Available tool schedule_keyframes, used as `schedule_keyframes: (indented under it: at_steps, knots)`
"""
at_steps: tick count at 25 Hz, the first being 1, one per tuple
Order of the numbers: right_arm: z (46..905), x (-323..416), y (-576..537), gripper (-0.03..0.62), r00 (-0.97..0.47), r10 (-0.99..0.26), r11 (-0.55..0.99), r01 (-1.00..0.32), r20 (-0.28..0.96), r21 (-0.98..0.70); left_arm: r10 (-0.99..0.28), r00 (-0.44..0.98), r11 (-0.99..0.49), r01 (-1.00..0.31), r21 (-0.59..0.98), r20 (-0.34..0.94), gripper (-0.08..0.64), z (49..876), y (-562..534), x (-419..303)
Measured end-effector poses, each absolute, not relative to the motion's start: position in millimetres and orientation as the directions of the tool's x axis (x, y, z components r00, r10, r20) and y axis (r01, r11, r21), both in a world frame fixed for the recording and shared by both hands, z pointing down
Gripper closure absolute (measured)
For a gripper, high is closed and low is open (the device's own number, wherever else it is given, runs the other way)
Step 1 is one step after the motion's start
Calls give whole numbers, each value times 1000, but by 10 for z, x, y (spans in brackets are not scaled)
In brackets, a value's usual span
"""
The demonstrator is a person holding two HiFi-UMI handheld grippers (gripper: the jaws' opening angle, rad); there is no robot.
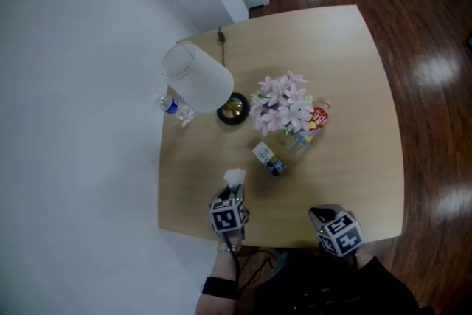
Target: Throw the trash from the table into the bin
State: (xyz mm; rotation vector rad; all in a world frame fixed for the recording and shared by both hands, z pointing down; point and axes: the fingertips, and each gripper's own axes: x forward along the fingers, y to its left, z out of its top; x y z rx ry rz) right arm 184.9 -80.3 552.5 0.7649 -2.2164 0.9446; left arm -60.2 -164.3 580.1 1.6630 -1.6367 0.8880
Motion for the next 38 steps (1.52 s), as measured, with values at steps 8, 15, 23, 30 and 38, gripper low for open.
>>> schedule_keyframes:
  at_steps: [8,15,23,30,38]
  knots:
    - [5390,1483,-602,586,-674,-231,656,-640,702,-400,-613,29,-7,-999,31,789,410,5386,-867,-585]
    - [5305,1107,-319,586,-686,-173,729,-572,707,-376,-617,9,65,-996,62,787,411,5357,-181,-754]
    - [5354,543,88,586,-687,-59,821,-446,724,-356,-610,-76,224,-971,79,789,411,5490,618,-1230]
    - [5484,-89,668,586,-656,117,904,-240,746,-353,-545,-168,431,-897,103,821,411,5808,1588,-1686]
    - [5691,-620,1268,586,-582,257,928,-74,771,-365,-481,-189,568,-811,140,856,413,6327,2266,-1921]
